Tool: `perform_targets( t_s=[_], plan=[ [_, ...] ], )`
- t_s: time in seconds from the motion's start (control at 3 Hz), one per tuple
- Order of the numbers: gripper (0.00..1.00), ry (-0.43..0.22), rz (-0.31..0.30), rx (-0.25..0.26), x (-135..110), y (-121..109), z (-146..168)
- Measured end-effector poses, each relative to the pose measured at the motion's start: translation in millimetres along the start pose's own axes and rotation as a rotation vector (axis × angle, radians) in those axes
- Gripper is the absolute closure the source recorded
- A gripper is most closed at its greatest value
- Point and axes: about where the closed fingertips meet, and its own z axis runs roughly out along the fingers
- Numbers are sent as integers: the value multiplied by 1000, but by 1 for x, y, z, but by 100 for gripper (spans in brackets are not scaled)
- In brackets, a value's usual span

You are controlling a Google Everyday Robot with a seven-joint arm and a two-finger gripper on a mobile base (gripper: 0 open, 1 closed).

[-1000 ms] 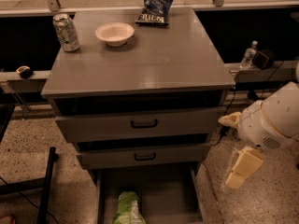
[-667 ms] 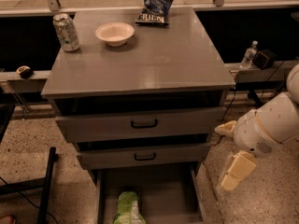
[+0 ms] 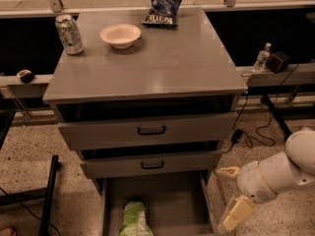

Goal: Pick green rice chip bag from bottom drawer and place on counter

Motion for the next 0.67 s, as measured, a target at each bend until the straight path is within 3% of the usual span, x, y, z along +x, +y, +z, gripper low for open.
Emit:
perform_targets(
  t_s=[0.33, 0.67],
  plan=[
    [0, 7, -18, 3, 4, -1, 1],
    [0, -113, 29, -18, 16, -27, 49]
  ],
)
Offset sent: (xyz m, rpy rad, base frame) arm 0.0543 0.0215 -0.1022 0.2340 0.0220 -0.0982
